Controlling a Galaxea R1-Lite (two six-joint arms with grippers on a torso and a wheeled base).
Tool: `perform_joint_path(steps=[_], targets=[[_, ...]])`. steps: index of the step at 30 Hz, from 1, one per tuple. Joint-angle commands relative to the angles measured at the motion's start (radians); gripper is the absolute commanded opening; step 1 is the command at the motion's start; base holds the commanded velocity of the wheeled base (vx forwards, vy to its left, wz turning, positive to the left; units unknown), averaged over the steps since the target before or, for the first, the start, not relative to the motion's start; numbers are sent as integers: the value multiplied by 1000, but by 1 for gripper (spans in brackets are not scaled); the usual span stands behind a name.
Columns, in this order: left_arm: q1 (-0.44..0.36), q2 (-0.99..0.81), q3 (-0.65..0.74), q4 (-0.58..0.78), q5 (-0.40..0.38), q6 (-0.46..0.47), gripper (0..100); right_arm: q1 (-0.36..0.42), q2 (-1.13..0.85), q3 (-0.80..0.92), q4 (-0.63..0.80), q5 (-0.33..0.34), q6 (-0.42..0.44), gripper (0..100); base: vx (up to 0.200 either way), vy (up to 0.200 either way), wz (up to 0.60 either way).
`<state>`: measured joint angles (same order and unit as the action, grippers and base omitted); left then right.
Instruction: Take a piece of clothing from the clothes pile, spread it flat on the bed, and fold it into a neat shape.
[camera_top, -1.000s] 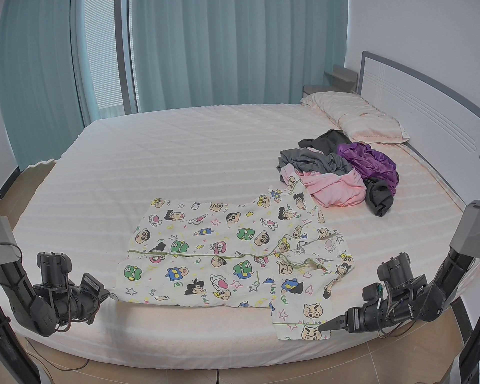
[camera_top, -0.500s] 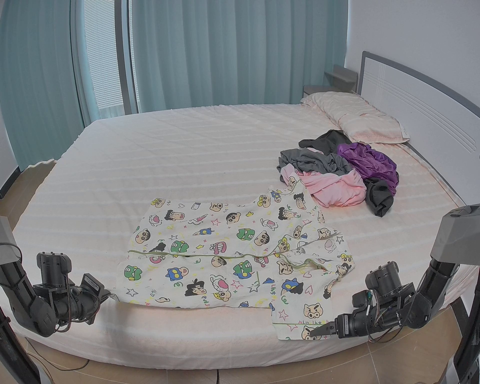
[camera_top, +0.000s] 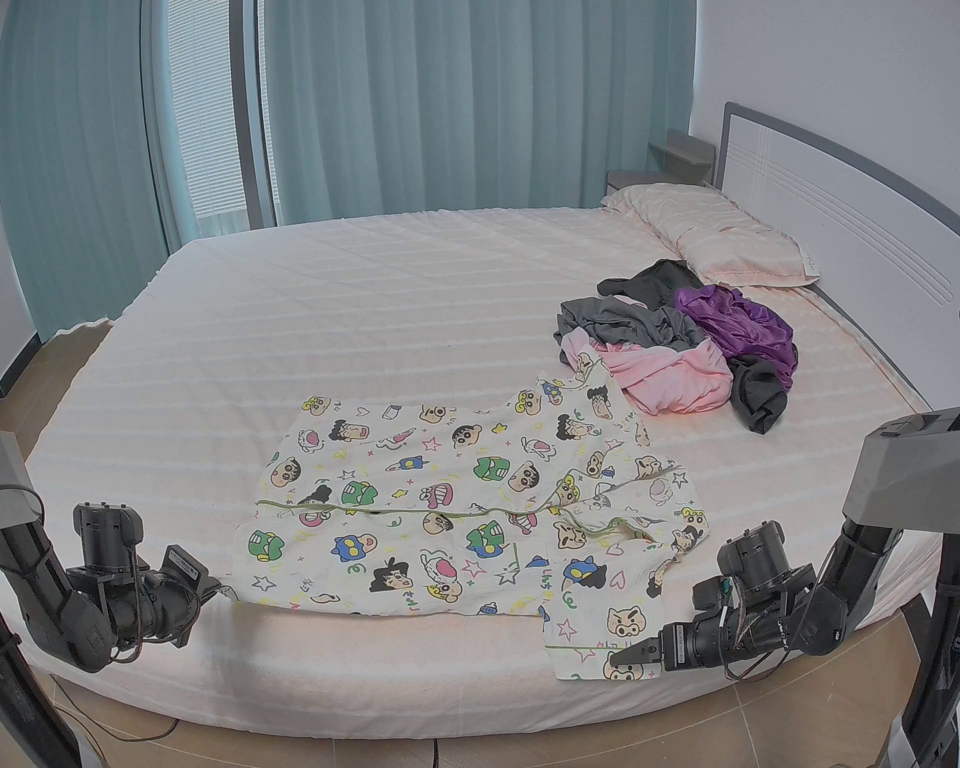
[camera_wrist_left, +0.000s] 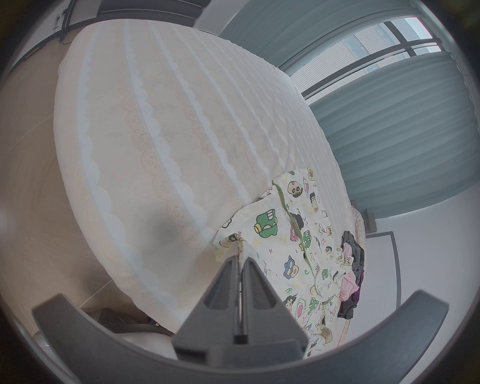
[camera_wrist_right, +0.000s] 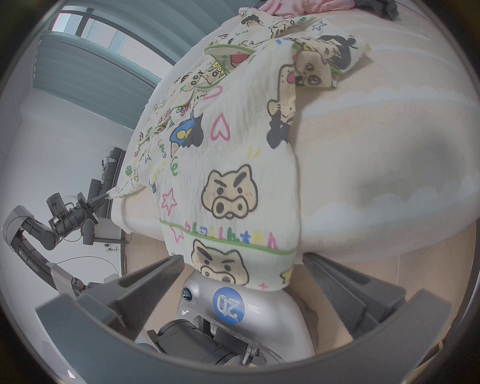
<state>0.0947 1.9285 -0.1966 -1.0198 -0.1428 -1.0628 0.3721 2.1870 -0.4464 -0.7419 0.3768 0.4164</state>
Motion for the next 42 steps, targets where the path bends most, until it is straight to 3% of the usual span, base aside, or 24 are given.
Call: perform_joint_path(steps=[1, 14, 23, 27, 39, 42], targets=[[-1, 3, 0, 0, 0, 0, 0, 1, 5, -8, -1, 1, -1, 0, 0, 0, 0], [-1, 3, 6, 0, 0, 1, 0, 1, -20, 5, 1, 1, 42, 0, 0, 0, 0], [-64, -66, 63, 1, 5, 18, 0, -36, -161, 109, 10, 8, 53, 0, 0, 0, 0], [-99, -105, 101, 3, 17, 116, 0, -75, -263, 202, 22, 7, 42, 0, 0, 0, 0], [-108, -105, 187, 6, 66, 282, 0, -78, -414, 356, 27, -1, 32, 0, 0, 0, 0], [-112, -103, 197, 60, 69, 316, 0, -81, -417, 380, 27, -9, 18, 0, 0, 0, 0]])
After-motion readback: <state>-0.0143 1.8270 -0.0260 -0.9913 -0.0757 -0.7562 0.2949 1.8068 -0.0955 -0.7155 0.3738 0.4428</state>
